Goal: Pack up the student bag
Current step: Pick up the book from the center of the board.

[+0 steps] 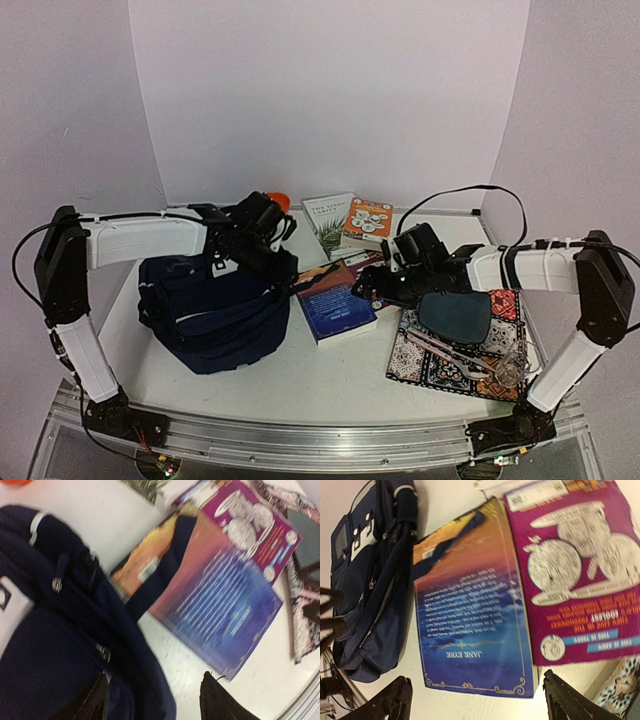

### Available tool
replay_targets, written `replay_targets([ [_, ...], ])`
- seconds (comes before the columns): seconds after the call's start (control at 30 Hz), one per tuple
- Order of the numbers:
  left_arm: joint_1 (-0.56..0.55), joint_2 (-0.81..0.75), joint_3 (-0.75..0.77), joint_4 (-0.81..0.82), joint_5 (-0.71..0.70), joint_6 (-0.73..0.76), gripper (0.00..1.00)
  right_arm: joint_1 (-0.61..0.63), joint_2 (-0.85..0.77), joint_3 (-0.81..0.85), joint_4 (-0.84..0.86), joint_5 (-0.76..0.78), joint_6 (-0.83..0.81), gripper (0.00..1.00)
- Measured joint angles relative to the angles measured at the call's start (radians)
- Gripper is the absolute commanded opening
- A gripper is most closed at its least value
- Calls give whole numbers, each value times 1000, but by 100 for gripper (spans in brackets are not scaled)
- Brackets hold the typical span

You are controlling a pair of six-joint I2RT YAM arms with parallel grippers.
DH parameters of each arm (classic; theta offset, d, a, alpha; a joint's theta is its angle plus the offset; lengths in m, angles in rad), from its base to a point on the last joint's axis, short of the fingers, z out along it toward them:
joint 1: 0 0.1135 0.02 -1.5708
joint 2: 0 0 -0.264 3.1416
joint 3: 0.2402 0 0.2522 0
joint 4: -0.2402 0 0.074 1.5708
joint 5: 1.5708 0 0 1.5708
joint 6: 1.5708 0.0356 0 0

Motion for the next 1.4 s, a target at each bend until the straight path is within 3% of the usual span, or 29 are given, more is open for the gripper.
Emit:
replay_targets([
  [0.3, 10, 265, 359, 24, 64, 52, 69, 0, -53, -181, 98, -13, 205, 87],
  [0.63, 4, 340, 346, -1, 158, 73, 70, 0, 40, -176, 199, -47, 249, 76],
  [0.93, -2, 319, 241, -5, 145, 78, 70, 0, 106, -169, 222, -60, 242, 65],
  [1.17, -21, 266, 183, -11, 148, 86, 70, 0, 149, -151, 256, -90, 230, 45],
  [1.4, -89, 261, 164, -13, 141, 95, 70, 0, 157, -133, 284, -141, 223, 13],
])
